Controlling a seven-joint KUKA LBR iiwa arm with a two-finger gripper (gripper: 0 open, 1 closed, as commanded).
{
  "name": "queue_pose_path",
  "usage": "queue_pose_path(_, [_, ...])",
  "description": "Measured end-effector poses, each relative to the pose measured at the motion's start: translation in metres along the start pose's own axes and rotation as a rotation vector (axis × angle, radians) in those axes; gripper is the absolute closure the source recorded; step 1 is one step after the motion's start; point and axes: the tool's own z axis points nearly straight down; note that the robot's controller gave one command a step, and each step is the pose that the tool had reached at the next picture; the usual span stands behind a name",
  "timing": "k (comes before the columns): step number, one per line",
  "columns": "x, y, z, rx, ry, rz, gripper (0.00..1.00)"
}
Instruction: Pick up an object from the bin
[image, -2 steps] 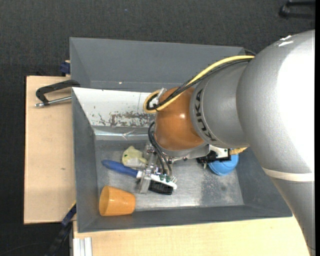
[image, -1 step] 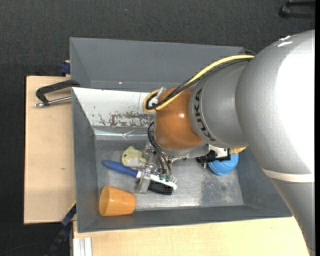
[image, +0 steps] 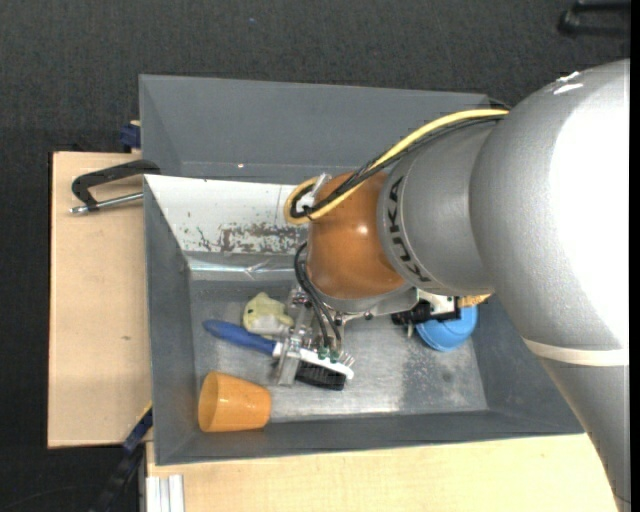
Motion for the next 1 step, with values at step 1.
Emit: queue_pose_path(1, [-0.0009, 0.0003, -0.0028, -0.001, -0.001, 0.001, 1.0])
